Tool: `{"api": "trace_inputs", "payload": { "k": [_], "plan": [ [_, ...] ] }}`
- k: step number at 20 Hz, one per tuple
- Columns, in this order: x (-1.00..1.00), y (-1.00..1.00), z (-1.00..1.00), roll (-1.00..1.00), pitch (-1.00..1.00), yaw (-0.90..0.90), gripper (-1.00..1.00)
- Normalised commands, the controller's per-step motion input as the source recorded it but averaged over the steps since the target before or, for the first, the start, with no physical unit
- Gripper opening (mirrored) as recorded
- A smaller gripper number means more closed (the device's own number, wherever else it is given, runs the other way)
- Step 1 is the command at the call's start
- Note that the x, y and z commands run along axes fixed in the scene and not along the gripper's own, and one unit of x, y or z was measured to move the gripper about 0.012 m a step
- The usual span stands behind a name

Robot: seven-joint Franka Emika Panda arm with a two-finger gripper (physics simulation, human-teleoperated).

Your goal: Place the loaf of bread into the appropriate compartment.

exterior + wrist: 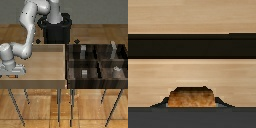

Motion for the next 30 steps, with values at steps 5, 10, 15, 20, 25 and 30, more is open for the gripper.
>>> {"api": "trace_inputs", "payload": {
  "k": [5, 10, 15, 20, 25, 30],
  "plan": [
    [0.00, 0.00, 0.40, 0.00, 0.00, 0.00, -1.00],
    [0.00, 0.00, 1.00, 0.00, 0.00, 0.00, -1.00],
    [0.00, 0.05, 0.80, 0.00, 0.00, 0.00, -1.00],
    [0.00, 0.80, 0.00, 0.00, 0.00, 0.00, -1.00],
    [0.00, 1.00, 0.00, 0.00, 0.00, 0.00, -1.00],
    [0.00, 1.00, 0.00, 0.00, 0.00, 0.00, -1.00]
  ]
}}
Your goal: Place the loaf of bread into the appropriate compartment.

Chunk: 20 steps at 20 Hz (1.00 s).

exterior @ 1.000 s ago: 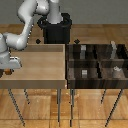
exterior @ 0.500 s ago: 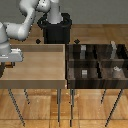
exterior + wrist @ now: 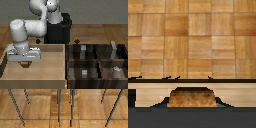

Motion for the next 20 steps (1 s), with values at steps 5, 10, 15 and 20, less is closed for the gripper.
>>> {"api": "trace_inputs", "payload": {
  "k": [5, 10, 15, 20],
  "plan": [
    [0.00, 0.80, 0.00, 0.00, 0.00, 0.00, -1.00],
    [0.00, 1.00, 0.00, 0.00, 0.00, 0.00, -1.00],
    [0.00, 1.00, 0.00, 0.00, 0.00, 0.00, -1.00],
    [0.00, 1.00, 0.00, 0.00, 0.00, 0.00, -1.00]
  ]
}}
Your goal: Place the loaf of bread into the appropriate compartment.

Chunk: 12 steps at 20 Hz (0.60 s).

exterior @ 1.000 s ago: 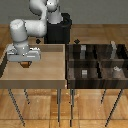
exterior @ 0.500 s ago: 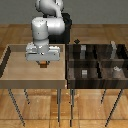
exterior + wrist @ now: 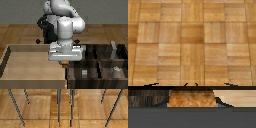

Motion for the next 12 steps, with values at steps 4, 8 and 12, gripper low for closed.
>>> {"api": "trace_inputs", "payload": {
  "k": [4, 8, 12],
  "plan": [
    [0.00, 1.00, 0.00, 0.00, 0.00, 0.00, -1.00],
    [0.00, 1.00, 0.00, 0.00, 0.00, 0.00, -1.00],
    [0.00, 0.50, 0.00, 0.00, 0.00, 0.00, -1.00]
  ]
}}
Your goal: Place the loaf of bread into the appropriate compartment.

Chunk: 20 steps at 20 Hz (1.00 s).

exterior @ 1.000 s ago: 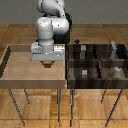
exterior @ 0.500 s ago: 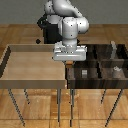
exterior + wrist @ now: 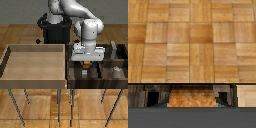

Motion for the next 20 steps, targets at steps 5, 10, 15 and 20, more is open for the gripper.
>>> {"api": "trace_inputs", "payload": {
  "k": [5, 10, 15, 20],
  "plan": [
    [-0.20, 0.00, 0.00, 0.00, 0.00, 0.00, 1.00],
    [-1.00, 0.00, 0.00, 0.00, 0.00, 0.00, 1.00],
    [-0.20, 0.00, 0.00, 0.00, 0.00, 0.00, 1.00],
    [0.00, 0.00, 0.00, 0.00, 0.00, 0.00, 1.00]
  ]
}}
